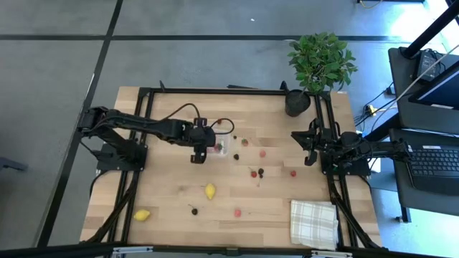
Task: Pick and placing Produce into tupperware
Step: Put the top black cherry in the transparent bin
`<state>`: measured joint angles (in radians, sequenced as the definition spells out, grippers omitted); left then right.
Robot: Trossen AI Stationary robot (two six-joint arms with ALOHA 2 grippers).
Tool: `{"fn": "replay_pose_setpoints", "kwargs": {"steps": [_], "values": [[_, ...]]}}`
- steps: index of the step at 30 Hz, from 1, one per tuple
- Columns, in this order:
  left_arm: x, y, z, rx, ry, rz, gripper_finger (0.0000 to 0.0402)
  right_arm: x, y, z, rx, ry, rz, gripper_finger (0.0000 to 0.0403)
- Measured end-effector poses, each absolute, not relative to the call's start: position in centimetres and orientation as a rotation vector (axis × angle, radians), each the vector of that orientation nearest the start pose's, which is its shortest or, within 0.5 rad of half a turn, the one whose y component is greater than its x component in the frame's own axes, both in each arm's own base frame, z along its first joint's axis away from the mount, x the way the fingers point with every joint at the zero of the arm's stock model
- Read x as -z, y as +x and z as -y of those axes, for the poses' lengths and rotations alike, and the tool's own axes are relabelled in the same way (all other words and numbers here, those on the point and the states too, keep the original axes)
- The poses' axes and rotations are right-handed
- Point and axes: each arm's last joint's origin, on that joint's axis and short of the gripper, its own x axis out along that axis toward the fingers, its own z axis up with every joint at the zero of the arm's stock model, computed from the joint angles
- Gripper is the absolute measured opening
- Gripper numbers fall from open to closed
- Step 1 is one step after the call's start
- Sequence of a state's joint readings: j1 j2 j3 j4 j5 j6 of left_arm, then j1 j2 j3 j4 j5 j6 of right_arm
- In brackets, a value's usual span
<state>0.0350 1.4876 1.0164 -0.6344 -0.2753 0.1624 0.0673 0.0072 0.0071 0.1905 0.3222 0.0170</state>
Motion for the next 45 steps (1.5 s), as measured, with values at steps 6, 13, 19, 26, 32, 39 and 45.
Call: {"fn": "replay_pose_setpoints", "kwargs": {"steps": [6, 13, 19, 26, 32, 39, 45], "values": [[-22.2, 28.7, -2.3, -0.161, 0.226, -1.129, 0.0123, -18.3, 9.5, 0.3, 0.253, 0.051, 0.189, 0.0051], [-21.2, 28.8, -3.2, -0.209, 0.165, -1.174, 0.0124, -18.3, 9.5, 0.3, 0.253, 0.051, 0.189, 0.0051], [-20.1, 29.2, -4.0, -0.241, 0.129, -1.209, 0.0124, -18.3, 9.5, 0.3, 0.252, 0.053, 0.189, 0.0051], [-20.0, 29.2, -4.1, -0.231, 0.116, -1.213, 0.0124, -18.3, 9.5, 0.3, 0.252, 0.053, 0.189, 0.0051], [-20.0, 29.3, -4.1, -0.23, 0.116, -1.211, 0.0124, -18.3, 9.5, 0.3, 0.252, 0.052, 0.189, 0.0051], [-20.0, 29.3, -4.1, -0.232, 0.117, -1.211, 0.0124, -18.3, 9.5, 0.3, 0.252, 0.052, 0.189, 0.0051], [-20.0, 29.3, -4.1, -0.231, 0.118, -1.211, 0.0124, -18.3, 9.5, 0.3, 0.252, 0.051, 0.189, 0.0051]]}}
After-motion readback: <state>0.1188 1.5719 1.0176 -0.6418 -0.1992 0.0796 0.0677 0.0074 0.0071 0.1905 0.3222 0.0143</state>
